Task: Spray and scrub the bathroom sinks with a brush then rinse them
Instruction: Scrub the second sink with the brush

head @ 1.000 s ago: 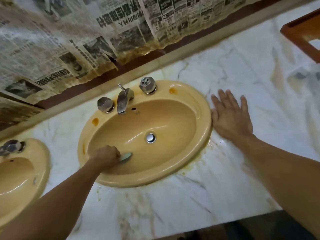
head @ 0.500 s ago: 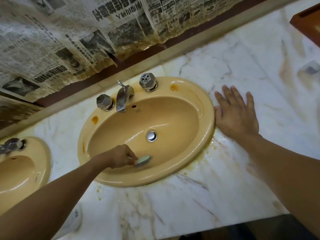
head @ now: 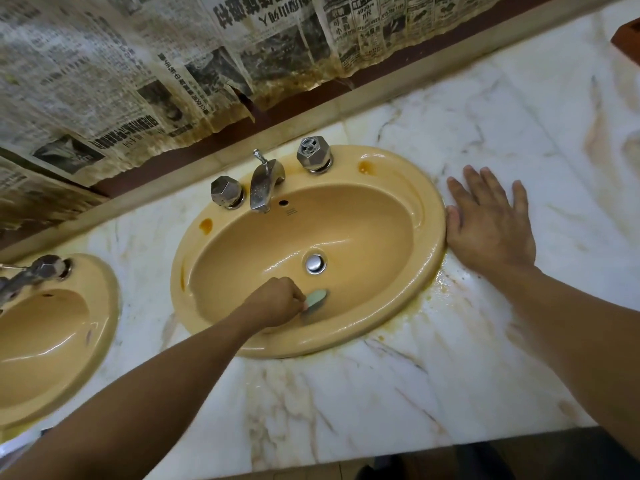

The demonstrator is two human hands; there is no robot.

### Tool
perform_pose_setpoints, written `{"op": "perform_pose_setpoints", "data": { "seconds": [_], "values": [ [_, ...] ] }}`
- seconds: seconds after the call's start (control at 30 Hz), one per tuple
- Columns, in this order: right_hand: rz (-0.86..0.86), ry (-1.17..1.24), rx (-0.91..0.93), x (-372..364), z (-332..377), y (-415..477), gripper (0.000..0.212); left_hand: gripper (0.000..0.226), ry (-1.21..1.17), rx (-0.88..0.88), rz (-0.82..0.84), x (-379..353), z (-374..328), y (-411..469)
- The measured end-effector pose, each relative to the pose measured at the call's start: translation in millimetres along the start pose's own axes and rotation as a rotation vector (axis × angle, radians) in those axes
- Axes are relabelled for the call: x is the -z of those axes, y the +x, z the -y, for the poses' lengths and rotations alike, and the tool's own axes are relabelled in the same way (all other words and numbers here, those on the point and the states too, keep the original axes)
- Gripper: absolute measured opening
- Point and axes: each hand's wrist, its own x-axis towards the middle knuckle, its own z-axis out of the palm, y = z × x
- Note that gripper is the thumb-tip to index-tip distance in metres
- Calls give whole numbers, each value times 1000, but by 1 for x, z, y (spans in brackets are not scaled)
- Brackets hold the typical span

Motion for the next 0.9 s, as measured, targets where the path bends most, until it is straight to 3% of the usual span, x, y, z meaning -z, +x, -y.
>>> {"op": "perform_pose_setpoints", "data": {
  "seconds": [0.1,0.2,0.33,0.43,0.5,0.67,0.83,0.9],
  "values": [
    [3,-2,0,1,-1,1,57,20,-277,-44,-53,-13,-33,5],
    [3,-7,-4,0,-2,1,57,21,-458,-102,86,-3,-53,-1],
    [5,-2,3,1,-1,2,60,12,-226,-29,252,40,-11,-16],
    [1,7,1,1,-1,1,60,14,135,106,232,68,36,-30],
    [-3,7,2,1,-1,1,60,12,254,195,206,78,55,-36],
    [-5,10,-1,0,-1,1,60,11,-11,170,319,79,56,-38],
    [-8,16,3,0,-1,0,60,17,354,154,109,60,56,-37],
    [-9,14,4,0,-1,1,60,14,290,128,119,55,50,-33]
  ]
}}
